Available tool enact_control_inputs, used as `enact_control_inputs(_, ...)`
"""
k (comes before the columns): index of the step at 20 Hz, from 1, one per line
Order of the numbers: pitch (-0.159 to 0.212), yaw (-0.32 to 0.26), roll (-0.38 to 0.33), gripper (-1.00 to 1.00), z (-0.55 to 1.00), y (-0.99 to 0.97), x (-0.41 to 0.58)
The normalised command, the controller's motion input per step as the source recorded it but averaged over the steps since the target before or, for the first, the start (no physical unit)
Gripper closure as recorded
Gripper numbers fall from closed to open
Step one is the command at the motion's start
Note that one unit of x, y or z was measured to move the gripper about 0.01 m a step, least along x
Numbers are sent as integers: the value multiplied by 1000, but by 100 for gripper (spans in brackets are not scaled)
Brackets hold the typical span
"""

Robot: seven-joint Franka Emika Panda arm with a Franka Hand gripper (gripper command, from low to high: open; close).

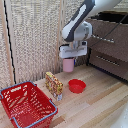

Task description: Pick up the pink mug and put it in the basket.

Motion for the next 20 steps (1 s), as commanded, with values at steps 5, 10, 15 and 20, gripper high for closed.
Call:
enact_control_inputs(5,35,0,142,100,775,-2,0)
enact_control_inputs(10,3,0,112,100,882,32,-43)
enact_control_inputs(15,-2,15,69,100,889,215,-118)
enact_control_inputs(20,-8,38,34,100,646,527,-257)
